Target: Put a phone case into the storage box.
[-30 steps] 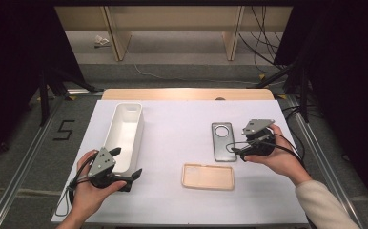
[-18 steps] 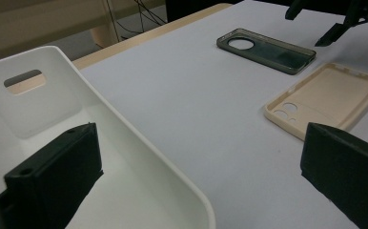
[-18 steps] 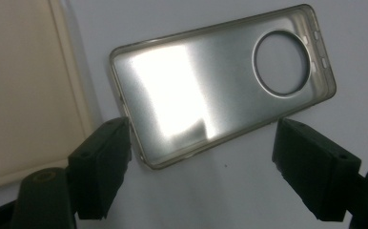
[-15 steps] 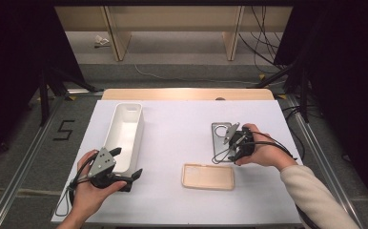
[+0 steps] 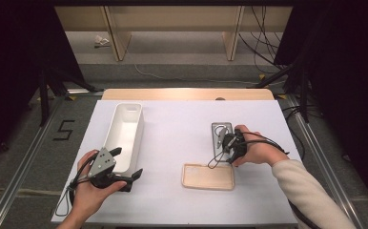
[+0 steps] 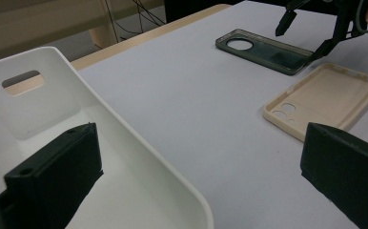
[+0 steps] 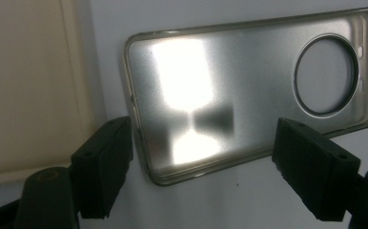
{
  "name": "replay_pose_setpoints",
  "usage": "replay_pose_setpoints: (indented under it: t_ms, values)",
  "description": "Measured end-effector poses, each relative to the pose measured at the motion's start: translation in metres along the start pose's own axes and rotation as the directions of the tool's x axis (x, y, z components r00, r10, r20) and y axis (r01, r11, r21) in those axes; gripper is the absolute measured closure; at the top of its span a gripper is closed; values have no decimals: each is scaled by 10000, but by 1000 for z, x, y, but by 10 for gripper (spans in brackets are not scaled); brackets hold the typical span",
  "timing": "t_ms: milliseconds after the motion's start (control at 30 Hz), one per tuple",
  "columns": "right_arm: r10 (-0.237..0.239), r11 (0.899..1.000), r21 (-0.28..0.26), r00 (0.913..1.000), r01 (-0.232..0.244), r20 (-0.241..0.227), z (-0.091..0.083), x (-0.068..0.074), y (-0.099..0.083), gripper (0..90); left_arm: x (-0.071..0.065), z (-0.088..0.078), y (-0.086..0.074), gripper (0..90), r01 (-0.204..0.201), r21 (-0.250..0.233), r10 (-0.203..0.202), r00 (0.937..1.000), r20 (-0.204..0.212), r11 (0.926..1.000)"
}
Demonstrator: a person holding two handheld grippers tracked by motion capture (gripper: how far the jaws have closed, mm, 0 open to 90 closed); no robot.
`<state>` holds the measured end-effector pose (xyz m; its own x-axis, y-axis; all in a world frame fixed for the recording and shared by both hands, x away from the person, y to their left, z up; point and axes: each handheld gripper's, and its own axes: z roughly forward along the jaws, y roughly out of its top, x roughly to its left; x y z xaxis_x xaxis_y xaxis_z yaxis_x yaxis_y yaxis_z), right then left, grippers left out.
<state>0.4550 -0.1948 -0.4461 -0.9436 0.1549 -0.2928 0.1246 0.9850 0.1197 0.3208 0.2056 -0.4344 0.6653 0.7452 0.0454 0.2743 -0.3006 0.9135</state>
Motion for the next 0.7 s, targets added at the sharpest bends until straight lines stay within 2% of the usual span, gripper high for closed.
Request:
replay_pose_setpoints:
  t_ms: [100, 433, 533, 700]
  values:
    - [-74, 9998, 191, 10000, 74, -9, 1, 0, 2, 234, 0, 0, 0, 0, 0, -15, 0, 10000, 2, 10000]
    - [-329, 9991, 258, 9994, 332, -141, 5, 1, 6, 258, 0, 0, 0, 0, 0, -12, 0, 10000, 29, 10000]
    - [-610, 9977, 272, 9978, 616, -250, 5, 1, 9, 318, 0, 0, 0, 0, -8, -13, 8, 10000, 39, 10000]
    - [-738, 9965, 351, 9963, 753, -433, 6, 4, 12, 378, 0, 1, 0, 0, -7, -22, 7, 10000, 53, 10000]
